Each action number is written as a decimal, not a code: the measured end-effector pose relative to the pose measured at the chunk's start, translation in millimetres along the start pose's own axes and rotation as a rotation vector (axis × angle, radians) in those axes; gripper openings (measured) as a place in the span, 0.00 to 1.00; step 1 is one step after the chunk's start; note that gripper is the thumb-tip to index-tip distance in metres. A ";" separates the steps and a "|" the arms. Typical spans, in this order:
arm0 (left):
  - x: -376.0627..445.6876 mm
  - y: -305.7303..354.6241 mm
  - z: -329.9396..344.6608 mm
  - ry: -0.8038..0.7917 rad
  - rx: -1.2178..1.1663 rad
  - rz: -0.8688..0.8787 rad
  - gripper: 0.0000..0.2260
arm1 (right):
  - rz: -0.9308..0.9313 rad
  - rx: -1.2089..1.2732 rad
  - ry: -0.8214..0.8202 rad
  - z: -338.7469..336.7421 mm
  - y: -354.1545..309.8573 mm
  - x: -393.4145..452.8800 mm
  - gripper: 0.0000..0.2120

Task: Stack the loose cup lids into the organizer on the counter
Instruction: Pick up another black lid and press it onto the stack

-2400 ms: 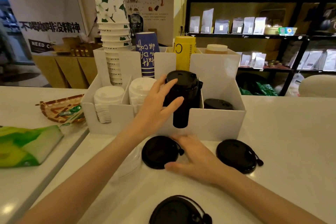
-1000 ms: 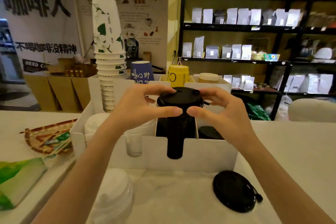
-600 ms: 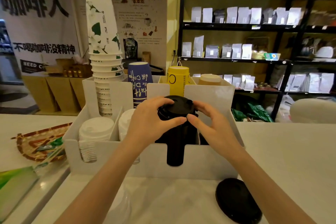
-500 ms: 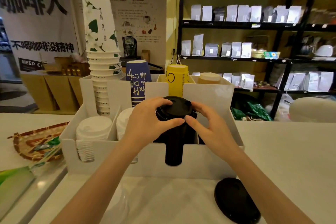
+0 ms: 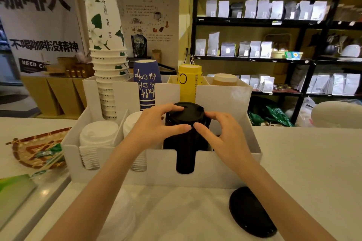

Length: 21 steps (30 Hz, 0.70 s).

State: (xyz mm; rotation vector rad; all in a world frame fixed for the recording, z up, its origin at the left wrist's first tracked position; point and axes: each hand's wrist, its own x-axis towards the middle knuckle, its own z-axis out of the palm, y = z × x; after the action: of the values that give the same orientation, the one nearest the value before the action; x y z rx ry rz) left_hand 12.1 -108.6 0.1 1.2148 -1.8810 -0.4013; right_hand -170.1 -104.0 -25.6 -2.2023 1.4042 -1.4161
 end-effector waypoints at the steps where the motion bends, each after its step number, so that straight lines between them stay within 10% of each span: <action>1: 0.2 -0.6 0.4 0.000 0.015 0.003 0.23 | -0.002 -0.011 -0.005 0.4 -0.1 -1.4 0.22; 12: -12.4 -1.2 18.5 -0.005 0.159 0.046 0.25 | -0.136 0.135 -0.178 -25.7 -37.1 -64.9 0.26; 21: -28.9 0.7 29.7 0.058 0.395 0.056 0.29 | -0.119 0.210 -0.800 -32.0 -38.6 -164.2 0.32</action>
State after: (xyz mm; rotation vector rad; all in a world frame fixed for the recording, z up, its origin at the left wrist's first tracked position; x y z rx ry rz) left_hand -6.5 -88.3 -30.9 1.4067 -1.9964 0.0414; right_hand -188.8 54.7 -88.4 -2.3207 0.8094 -0.5292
